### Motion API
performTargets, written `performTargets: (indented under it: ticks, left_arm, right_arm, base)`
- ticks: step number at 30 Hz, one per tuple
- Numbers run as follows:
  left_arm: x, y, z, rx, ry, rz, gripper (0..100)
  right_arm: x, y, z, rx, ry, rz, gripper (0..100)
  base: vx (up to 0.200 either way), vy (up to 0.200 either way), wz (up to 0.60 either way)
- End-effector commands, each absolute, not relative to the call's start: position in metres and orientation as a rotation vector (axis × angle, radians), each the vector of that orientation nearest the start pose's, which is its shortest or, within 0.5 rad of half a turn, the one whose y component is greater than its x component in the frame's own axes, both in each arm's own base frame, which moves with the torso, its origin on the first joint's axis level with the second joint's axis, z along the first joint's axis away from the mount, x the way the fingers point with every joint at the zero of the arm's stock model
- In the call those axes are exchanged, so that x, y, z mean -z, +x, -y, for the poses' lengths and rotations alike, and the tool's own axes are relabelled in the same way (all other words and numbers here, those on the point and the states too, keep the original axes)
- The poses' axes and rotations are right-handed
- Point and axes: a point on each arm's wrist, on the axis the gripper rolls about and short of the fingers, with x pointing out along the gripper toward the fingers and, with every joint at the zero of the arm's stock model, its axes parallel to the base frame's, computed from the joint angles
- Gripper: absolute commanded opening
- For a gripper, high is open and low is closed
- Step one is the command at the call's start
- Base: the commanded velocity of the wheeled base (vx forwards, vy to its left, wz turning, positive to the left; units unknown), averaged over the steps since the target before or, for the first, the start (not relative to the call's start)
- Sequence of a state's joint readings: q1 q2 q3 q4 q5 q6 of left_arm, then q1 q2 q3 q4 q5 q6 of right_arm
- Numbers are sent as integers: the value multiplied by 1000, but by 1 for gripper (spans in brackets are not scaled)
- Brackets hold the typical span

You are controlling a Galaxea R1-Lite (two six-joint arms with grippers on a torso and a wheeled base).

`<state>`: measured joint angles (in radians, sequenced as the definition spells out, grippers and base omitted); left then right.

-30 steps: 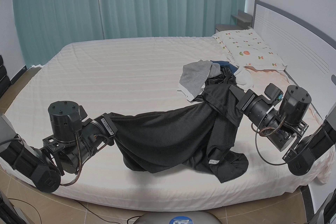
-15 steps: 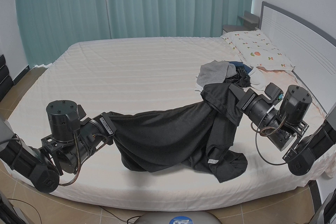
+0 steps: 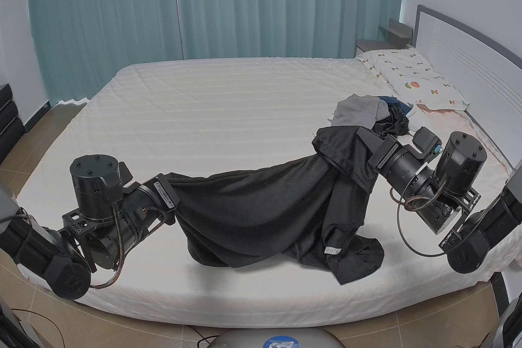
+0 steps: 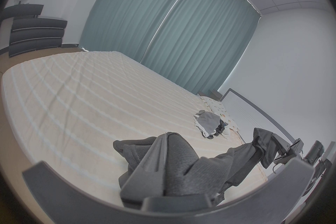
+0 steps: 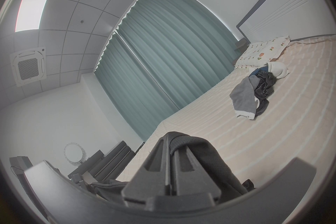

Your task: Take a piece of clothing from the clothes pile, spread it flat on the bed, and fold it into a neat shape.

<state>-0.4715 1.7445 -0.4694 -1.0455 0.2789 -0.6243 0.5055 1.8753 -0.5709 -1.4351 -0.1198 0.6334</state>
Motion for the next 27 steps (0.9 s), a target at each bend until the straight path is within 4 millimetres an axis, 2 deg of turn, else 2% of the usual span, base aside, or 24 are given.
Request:
performTargets:
  ticks: [1,8,20,27]
  left_arm:
    - [-126,247,119,118,-534,-269,0]
    - [-124,246,119,115,-528,-278,0]
    - [-122,245,119,146,-531,-300,0]
    - [-130,241,116,157,-544,-272,0]
  right_arm:
    - [-152,272,-148,-416,666,1,0]
    - [-150,273,-148,-415,662,-5,0]
    - [-148,272,-145,-426,657,-23,0]
    - [-158,268,-146,-451,660,-5,0]
  base:
    - [0,200,0]
    - [0,200,0]
    - [0,0,0]
    - [-200,0,0]
